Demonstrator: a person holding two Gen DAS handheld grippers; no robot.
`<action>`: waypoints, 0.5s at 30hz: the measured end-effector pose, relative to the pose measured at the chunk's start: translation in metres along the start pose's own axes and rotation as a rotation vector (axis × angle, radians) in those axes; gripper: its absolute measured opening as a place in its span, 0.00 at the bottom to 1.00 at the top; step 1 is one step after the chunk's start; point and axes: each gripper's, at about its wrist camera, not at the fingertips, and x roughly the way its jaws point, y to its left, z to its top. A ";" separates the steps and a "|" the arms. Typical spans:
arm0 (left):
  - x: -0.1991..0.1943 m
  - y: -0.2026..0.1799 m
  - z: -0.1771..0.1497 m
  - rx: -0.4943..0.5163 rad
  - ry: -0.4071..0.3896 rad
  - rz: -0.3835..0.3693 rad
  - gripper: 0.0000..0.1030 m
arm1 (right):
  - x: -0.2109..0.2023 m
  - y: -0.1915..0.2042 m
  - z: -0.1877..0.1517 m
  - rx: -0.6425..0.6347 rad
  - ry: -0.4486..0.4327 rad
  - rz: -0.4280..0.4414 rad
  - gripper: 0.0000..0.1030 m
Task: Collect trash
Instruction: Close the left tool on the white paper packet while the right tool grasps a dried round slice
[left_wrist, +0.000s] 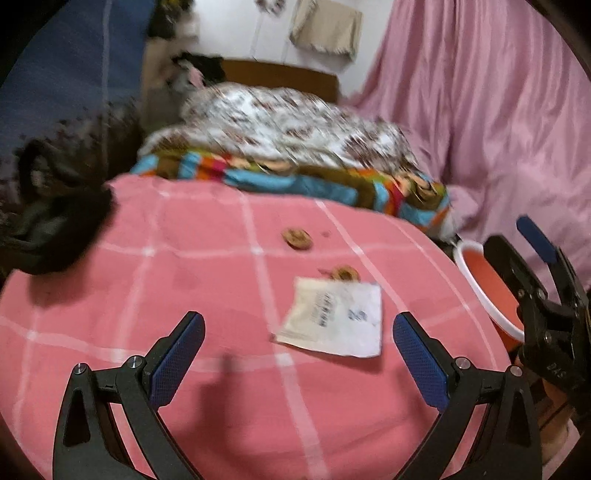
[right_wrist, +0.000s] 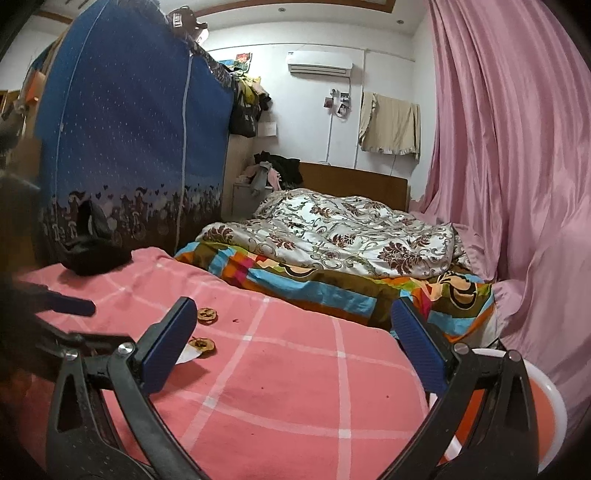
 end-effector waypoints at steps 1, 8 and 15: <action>0.004 -0.001 0.000 0.001 0.016 -0.006 0.97 | 0.001 0.000 0.000 -0.007 0.003 -0.004 1.00; 0.022 0.001 0.000 -0.011 0.094 -0.045 0.90 | 0.008 -0.011 -0.003 0.013 0.049 -0.014 1.00; 0.033 -0.010 0.003 0.048 0.126 -0.021 0.60 | 0.024 -0.031 -0.011 0.119 0.152 0.001 1.00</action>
